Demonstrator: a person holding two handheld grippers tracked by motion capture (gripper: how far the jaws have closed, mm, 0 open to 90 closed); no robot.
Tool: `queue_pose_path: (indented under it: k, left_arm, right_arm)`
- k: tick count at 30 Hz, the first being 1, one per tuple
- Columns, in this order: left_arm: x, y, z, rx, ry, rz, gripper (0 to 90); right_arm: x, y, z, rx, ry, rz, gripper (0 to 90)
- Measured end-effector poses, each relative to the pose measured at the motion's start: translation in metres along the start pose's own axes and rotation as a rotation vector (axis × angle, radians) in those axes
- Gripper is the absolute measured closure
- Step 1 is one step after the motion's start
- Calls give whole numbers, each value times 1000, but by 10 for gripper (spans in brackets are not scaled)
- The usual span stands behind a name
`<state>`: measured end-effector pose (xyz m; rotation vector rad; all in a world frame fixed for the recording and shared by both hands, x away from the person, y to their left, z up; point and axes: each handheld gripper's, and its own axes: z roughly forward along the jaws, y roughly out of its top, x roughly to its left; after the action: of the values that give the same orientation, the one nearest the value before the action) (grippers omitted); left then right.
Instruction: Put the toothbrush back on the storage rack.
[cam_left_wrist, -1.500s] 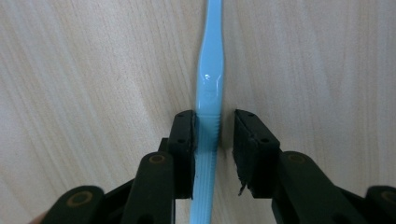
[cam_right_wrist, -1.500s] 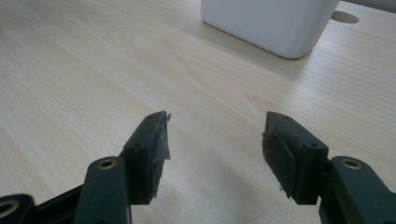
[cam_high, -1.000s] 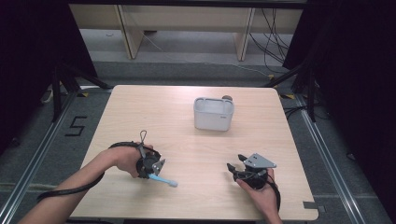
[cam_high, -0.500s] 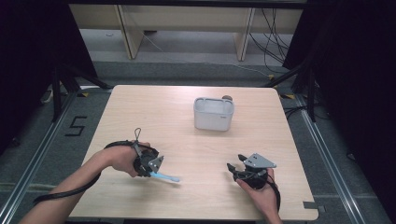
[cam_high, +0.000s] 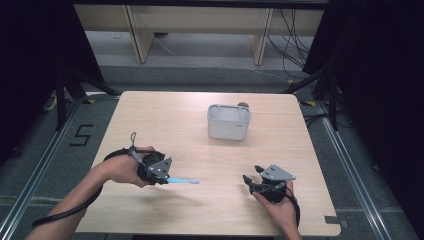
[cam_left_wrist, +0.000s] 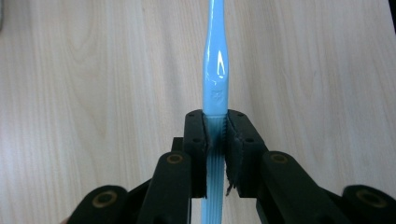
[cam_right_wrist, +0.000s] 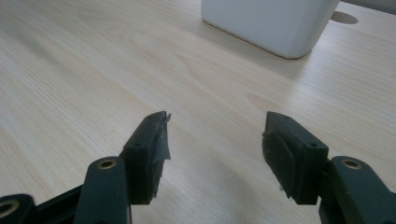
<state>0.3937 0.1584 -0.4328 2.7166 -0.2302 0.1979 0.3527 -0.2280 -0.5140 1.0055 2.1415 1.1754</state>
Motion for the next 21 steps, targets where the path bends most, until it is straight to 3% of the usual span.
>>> queue_pose_path:
  k: [2, 4, 5, 6, 12, 15, 20, 21]
  left_arm:
    - [0, -1, -1, -23, 12, -13, 788]
    - [0, -1, -3, -49, 23, -28, 788]
    - [0, -1, -3, -65, 28, -37, 787]
    - [0, -2, -4, -84, 32, -46, 788]
    - [-1, -2, -8, -202, 66, -107, 789]
    - [-1, -4, -10, -234, 93, -103, 789]
    - [-1, -9, -11, -310, 122, -149, 789]
    - [-1, -10, -11, -328, 129, -164, 789]
  right_arm:
    - [0, 0, 0, -1, 1, 0, 415]
    - [3, -1, -1, 13, 13, 47, 415]
    - [2, -1, 0, -2, 3, 22, 415]
    - [3, -1, 0, 11, 16, 49, 415]
    - [2, 0, 0, -1, 2, 24, 415]
    - [2, 0, 0, 3, 6, 24, 415]
    - [3, 0, -1, 12, 13, 49, 414]
    - [2, 0, 0, 0, 3, 27, 415]
